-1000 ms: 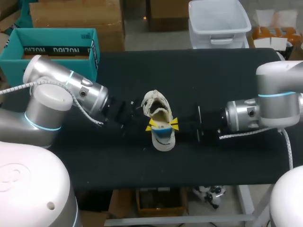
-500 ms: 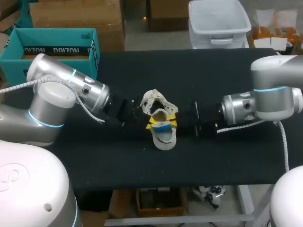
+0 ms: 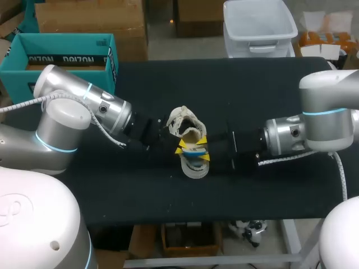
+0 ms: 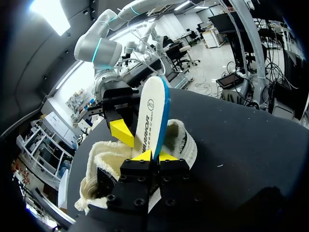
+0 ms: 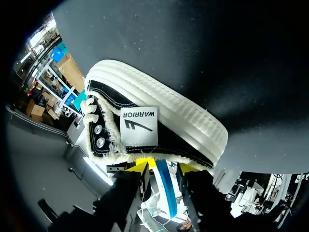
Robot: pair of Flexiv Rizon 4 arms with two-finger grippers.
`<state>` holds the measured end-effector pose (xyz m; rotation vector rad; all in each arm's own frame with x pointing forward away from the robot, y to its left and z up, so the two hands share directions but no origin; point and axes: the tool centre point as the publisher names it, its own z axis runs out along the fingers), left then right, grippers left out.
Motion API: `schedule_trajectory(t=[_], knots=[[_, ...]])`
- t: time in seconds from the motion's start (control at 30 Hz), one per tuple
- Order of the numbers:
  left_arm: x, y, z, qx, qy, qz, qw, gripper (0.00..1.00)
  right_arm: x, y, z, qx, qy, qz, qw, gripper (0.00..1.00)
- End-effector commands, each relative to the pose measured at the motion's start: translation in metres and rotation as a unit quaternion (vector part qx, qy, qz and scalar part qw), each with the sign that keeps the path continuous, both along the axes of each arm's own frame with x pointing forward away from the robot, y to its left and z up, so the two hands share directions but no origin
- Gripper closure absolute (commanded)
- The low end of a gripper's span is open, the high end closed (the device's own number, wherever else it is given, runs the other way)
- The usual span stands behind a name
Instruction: Open the shoe tongue, take the insole out of the shoe, put the insole back into the shoe, and pack the shoe into the shoebox
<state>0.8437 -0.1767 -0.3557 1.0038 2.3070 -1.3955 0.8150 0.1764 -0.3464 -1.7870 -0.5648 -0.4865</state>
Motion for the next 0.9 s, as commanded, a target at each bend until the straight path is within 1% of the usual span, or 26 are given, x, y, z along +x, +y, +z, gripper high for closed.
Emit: schedule_trajectory(t=[0.03,0.1,0.17,0.2,0.23,0.33,0.37,0.4,0.43,0.5,0.6,0.63,0.67,0.7,0.8,0.9], knots=[[-0.002,-0.004,-0.001,-0.002,-0.002,0.0,1.0,1.0,-0.009,-0.004,0.006,-0.005,-0.005,-0.01,1.0,0.67],[-0.003,-0.005,-0.001,-0.003,-0.003,-0.001,1.0,1.0,-0.011,-0.004,0.006,-0.005,-0.005,-0.01,1.0,0.7],[-0.003,-0.005,-0.001,-0.002,-0.003,-0.001,1.0,1.0,-0.011,-0.005,0.006,-0.004,-0.006,-0.01,1.0,0.8],[-0.004,-0.005,-0.001,-0.002,-0.003,-0.001,1.0,1.0,-0.011,-0.005,0.005,-0.003,-0.006,-0.01,1.0,0.95],[-0.005,-0.005,-0.001,-0.001,-0.003,-0.001,1.0,1.0,-0.011,-0.005,0.003,-0.002,-0.006,-0.009,1.0,1.0],[-0.007,-0.005,0.0,0.004,-0.002,-0.003,1.0,1.0,-0.009,-0.005,0.001,0.0,-0.007,-0.008,1.0,1.0],[-0.01,-0.005,0.002,0.004,-0.003,-0.005,1.0,0.94,-0.008,-0.005,0.001,0.001,-0.009,-0.008,1.0,1.0],[-0.012,-0.005,0.004,0.004,-0.005,-0.008,1.0,0.7,-0.007,-0.005,0.0,0.001,-0.01,-0.007,1.0,1.0],[-0.015,-0.005,0.005,0.003,-0.008,-0.01,1.0,0.62,-0.007,-0.004,0.0,0.001,-0.01,-0.006,1.0,1.0],[-0.02,-0.005,0.01,-0.002,-0.016,-0.014,1.0,0.6,-0.006,-0.004,-0.001,0.002,-0.011,-0.005,1.0,1.0],[-0.026,-0.005,0.016,-0.008,-0.028,-0.019,0.999,0.64,-0.004,-0.004,-0.002,0.002,-0.012,-0.004,1.0,1.0],[-0.028,-0.005,0.019,-0.013,-0.031,-0.022,0.999,0.76,-0.004,-0.003,-0.002,0.002,-0.012,-0.004,1.0,1.0],[-0.029,-0.005,0.02,-0.014,-0.032,-0.022,0.999,0.83,-0.003,-0.004,-0.003,0.002,-0.012,-0.004,1.0,1.0],[-0.029,-0.005,0.021,-0.015,-0.036,-0.021,0.999,1.0,-0.002,-0.003,-0.004,0.002,-0.012,-0.004,1.0,1.0],[-0.026,-0.006,0.02,-0.012,-0.038,-0.019,0.999,1.0,0.002,-0.003,-0.006,0.003,-0.011,-0.003,1.0,1.0],[-0.018,-0.006,0.016,-0.009,-0.031,-0.013,0.999,1.0,0.009,-0.002,-0.009,0.004,-0.01,-0.001,1.0,1.0]])
